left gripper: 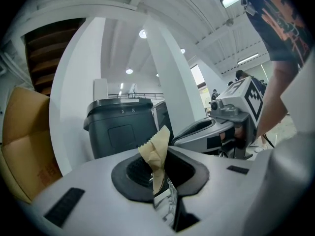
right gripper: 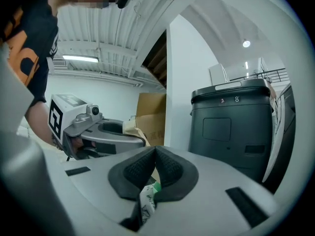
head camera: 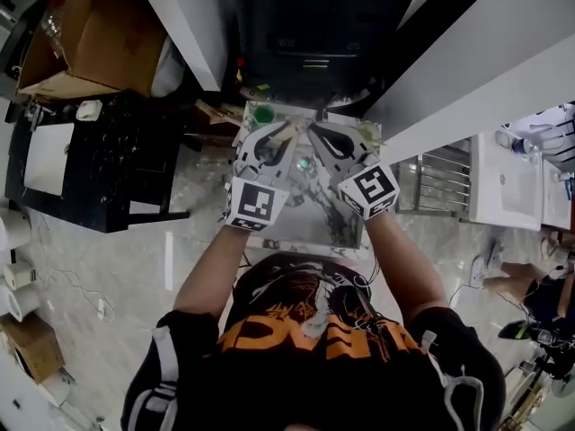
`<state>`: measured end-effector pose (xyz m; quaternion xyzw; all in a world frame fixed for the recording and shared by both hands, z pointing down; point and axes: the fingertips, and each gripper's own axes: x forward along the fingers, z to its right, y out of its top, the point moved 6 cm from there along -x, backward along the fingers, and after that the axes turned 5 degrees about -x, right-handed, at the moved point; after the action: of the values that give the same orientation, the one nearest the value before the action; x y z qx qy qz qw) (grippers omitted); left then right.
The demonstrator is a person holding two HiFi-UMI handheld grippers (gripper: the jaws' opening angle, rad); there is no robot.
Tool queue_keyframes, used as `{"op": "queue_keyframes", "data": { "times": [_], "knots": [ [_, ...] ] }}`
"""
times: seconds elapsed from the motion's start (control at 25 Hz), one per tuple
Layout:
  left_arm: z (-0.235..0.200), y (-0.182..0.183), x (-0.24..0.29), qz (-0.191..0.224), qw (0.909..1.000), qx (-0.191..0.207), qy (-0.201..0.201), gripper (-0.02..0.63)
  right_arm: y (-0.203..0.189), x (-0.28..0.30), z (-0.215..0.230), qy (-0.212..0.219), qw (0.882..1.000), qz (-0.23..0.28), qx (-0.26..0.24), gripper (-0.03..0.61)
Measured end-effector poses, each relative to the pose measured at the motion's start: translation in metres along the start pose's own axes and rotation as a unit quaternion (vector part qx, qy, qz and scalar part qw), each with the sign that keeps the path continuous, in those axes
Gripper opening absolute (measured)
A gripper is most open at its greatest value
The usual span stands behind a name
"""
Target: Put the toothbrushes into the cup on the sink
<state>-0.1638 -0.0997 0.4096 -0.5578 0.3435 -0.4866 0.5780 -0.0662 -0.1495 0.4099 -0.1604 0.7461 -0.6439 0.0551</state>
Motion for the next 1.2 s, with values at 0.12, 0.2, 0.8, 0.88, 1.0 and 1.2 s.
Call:
{"op": "queue_keyframes", "data": {
  "times": [0.12, 0.2, 0.8, 0.88, 1.0, 1.2],
  "knots": [
    [-0.018, -0.010, -0.006, -0.005, 0.9999, -0.005, 0.013, 0.074, -0.001, 0.020, -0.006, 0.013, 1.000, -0.004, -0.003, 0.014],
    [-0.029, -0.016, -0.009, -0.008, 0.9997, -0.008, 0.021, 0.074, -0.003, 0.033, -0.009, 0.021, 1.000, -0.006, -0.002, 0.014],
    [-0.083, -0.073, 0.013, -0.054, 0.9981, -0.009, 0.026, 0.074, -0.019, 0.084, -0.002, 0.023, 0.999, -0.028, 0.018, 0.014],
    [-0.084, -0.081, 0.020, -0.062, 0.9979, -0.008, 0.021, 0.074, -0.023, 0.085, 0.001, 0.020, 0.999, -0.032, 0.021, 0.014],
    [-0.085, -0.092, 0.030, -0.071, 0.9974, -0.004, 0.016, 0.074, -0.029, 0.087, 0.006, 0.015, 0.999, -0.037, 0.025, 0.014],
    [-0.085, -0.109, 0.042, -0.087, 0.9961, -0.009, 0.008, 0.074, -0.036, 0.084, 0.012, 0.002, 0.999, -0.043, 0.032, 0.014]
  ]
}}
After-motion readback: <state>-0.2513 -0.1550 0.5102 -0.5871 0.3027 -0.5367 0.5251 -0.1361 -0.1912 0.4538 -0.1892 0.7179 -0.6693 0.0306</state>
